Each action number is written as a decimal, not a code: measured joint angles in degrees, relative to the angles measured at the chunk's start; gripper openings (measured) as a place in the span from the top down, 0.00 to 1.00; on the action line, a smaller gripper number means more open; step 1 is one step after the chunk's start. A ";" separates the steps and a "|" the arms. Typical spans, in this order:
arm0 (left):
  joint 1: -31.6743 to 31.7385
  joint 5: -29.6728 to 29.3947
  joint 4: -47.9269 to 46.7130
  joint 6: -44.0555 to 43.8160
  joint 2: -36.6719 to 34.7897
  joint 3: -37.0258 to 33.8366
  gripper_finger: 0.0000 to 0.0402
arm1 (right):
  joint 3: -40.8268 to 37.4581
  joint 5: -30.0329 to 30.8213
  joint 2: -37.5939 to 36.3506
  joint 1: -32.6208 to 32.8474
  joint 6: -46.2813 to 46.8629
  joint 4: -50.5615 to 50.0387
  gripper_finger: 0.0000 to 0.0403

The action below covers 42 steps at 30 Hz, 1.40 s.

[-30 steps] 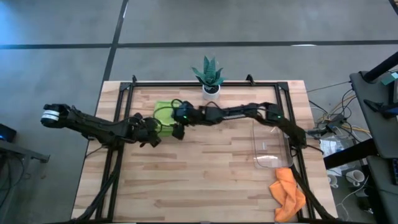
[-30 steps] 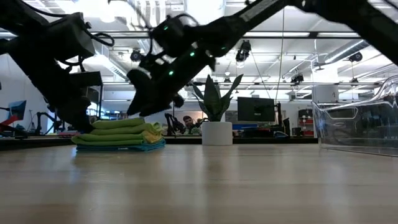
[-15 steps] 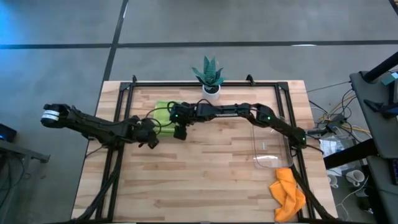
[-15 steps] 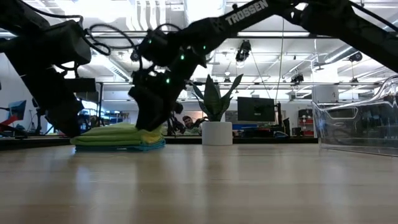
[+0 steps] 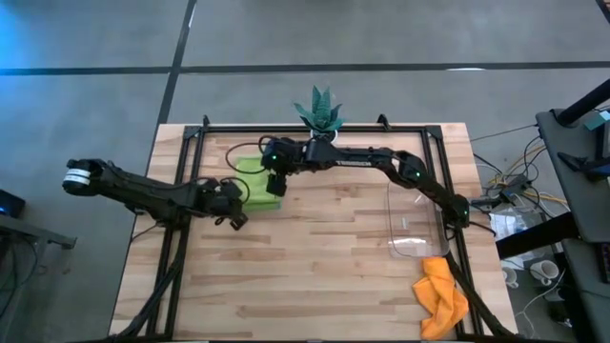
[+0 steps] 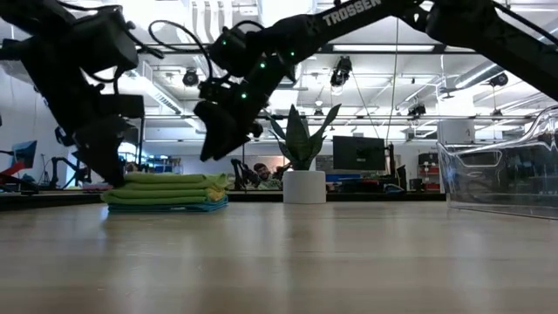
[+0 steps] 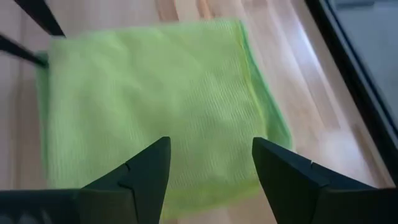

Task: Fold microfiber towels
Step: Stack the light green towel on top of the yellow towel

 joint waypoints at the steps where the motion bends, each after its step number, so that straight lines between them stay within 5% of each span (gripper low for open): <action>1: 0.00 0.51 -0.73 0.00 0.00 0.50 0.75 | -0.76 -0.02 0.00 0.06 -0.64 2.22 0.44; 9: 0.00 13.52 -17.29 -0.47 -0.08 10.28 0.59 | -5.94 -0.01 2.85 -0.37 -0.12 10.40 0.44; 11: 0.22 11.12 -17.83 0.10 -0.24 12.43 0.58 | -5.92 -0.10 3.50 -0.30 -1.23 11.06 0.44; 15: 4.99 -2.62 -12.80 2.03 -0.15 13.43 0.58 | -5.91 -3.25 4.53 -0.26 -4.69 12.58 0.44; 26: 24.78 -2.55 9.24 16.04 5.30 5.88 0.58 | -7.16 -5.60 -2.58 -0.30 -7.37 8.80 0.44; 35: 27.47 -2.79 4.43 5.83 12.87 3.76 0.58 | -19.54 -5.49 -12.75 0.24 -6.02 12.59 0.44; 42: 27.32 -0.60 3.49 4.54 10.69 4.13 0.58 | -31.56 -5.60 -20.12 1.53 -4.21 24.43 0.44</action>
